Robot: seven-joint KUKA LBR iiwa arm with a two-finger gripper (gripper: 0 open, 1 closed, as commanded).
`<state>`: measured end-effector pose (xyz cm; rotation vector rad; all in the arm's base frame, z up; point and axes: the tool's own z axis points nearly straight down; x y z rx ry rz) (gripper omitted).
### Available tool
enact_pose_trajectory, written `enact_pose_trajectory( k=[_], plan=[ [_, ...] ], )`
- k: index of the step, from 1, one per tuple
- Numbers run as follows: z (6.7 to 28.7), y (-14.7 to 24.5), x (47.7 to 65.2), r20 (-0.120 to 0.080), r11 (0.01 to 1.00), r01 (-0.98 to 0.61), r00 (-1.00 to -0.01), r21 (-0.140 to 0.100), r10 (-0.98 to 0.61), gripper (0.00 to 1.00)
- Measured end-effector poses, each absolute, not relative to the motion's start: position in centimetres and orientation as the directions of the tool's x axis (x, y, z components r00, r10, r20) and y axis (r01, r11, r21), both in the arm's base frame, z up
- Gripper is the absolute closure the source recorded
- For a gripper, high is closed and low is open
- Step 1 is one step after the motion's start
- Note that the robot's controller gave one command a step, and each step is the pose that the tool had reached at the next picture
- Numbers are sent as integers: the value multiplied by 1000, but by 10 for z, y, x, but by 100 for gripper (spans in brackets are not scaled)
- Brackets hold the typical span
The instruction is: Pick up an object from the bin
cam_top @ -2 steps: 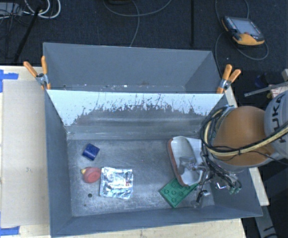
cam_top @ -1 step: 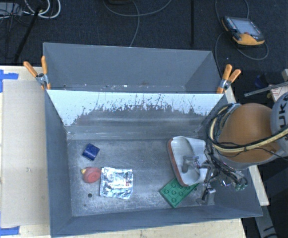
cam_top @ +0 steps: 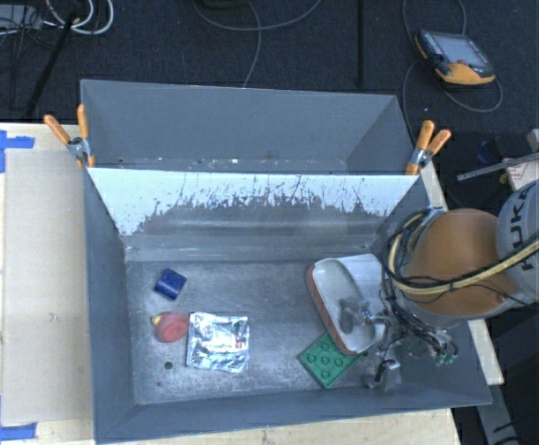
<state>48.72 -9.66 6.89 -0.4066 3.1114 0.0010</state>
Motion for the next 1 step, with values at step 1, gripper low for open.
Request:
enact_pose_trajectory(
  k=[1],
  plan=[
    [69,-96,488,-7,967,-256,-967,0,-256,0]
  ],
)
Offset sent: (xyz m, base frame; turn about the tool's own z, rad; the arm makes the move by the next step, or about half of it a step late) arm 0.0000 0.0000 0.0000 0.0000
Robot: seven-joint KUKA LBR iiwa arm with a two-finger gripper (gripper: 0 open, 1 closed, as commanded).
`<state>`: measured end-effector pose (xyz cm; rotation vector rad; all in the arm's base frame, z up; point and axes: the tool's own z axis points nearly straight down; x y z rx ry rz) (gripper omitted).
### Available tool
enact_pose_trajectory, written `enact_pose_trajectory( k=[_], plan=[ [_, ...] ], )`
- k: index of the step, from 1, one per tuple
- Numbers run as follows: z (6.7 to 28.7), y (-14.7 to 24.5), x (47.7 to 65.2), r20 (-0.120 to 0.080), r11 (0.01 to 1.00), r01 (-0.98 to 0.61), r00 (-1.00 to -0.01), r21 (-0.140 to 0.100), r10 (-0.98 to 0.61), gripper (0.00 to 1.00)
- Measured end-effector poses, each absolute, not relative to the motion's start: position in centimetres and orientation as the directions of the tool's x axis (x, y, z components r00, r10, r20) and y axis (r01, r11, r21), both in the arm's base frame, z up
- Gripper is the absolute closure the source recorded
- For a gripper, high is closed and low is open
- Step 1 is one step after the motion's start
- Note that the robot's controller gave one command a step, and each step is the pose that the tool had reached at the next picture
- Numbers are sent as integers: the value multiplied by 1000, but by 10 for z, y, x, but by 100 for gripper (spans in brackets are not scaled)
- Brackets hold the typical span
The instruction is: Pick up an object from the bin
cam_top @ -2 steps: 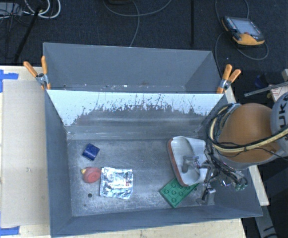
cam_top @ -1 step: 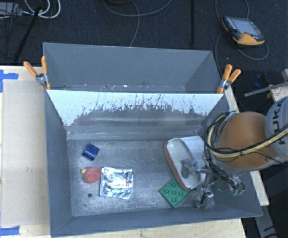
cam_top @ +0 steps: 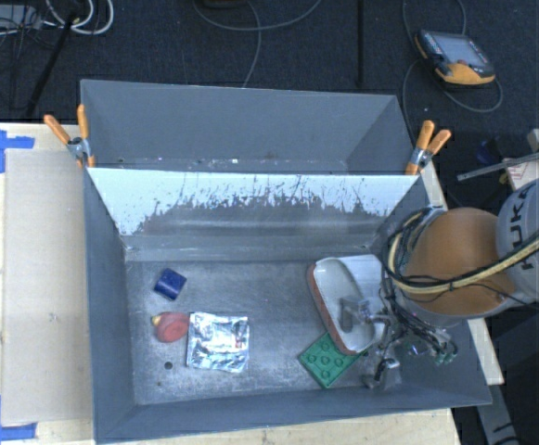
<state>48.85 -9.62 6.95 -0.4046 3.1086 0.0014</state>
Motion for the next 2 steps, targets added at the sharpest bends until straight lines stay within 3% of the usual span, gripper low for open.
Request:
enact_pose_trajectory(
  k=[1,2],
  plan=[
    [69,-96,488,-5,967,-256,-967,1,-256,100],
    [201,-95,490,-6,967,-254,-967,-3,-254,100]
  ],
)
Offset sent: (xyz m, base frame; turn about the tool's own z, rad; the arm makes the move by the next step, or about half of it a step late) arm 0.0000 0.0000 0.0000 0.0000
